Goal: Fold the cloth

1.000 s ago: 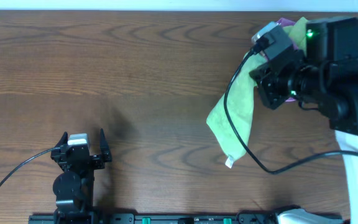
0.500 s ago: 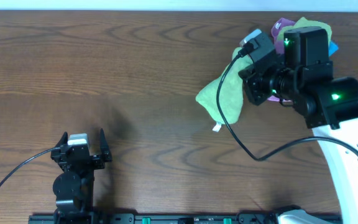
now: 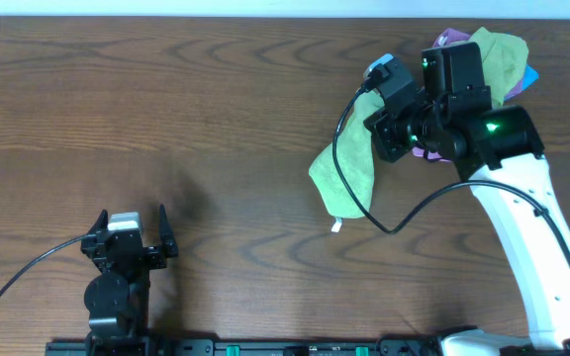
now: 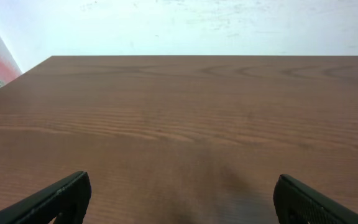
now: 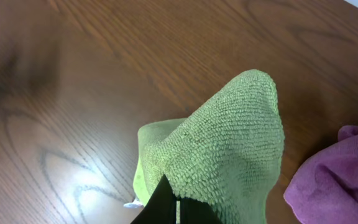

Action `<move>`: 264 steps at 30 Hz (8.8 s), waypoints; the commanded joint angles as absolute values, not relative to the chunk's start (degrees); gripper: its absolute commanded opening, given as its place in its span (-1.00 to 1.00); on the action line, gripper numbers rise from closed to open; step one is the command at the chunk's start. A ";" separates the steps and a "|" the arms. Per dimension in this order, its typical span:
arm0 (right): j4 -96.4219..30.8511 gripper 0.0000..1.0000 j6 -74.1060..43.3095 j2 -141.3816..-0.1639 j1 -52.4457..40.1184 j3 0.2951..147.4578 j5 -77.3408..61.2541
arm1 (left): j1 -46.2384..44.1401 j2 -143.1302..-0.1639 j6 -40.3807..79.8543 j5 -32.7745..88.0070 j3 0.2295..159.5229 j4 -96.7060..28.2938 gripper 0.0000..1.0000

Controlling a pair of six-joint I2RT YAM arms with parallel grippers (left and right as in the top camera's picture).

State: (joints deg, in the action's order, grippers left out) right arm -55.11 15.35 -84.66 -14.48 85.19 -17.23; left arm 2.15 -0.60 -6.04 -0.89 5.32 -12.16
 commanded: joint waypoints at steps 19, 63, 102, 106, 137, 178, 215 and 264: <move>-55.53 -0.98 10.46 -54.04 -13.37 71.02 -14.87 | 2.33 -0.32 -6.42 -1.87 4.32 -14.28 0.91; -45.60 -0.97 16.78 -88.75 -27.73 81.32 -33.80 | 2.33 -0.32 -6.42 -1.85 4.32 -14.28 0.91; -51.66 0.98 14.81 -92.09 -27.83 81.30 -15.22 | 2.33 -0.32 -6.42 -1.87 4.32 -14.28 0.91; -55.20 0.98 14.83 -92.09 -27.83 81.30 -15.22 | 2.33 -0.32 -6.42 -1.85 4.32 -14.28 0.91; -40.60 0.98 22.00 -88.16 -27.73 81.32 -3.79 | 2.33 -0.32 -6.42 -1.85 4.32 -14.28 0.91; -42.24 0.65 -3.16 -65.76 -15.84 51.05 -17.12 | 2.33 -0.32 -6.44 -1.85 4.32 -14.28 0.91; 4.29 0.26 -9.47 -105.67 -9.93 51.75 -34.41 | 2.33 -0.32 -6.42 -1.85 4.32 -14.28 0.91; -27.77 0.43 -3.92 -113.27 -14.39 87.13 2.37 | 2.33 -0.32 -6.42 -1.85 4.32 -14.28 0.90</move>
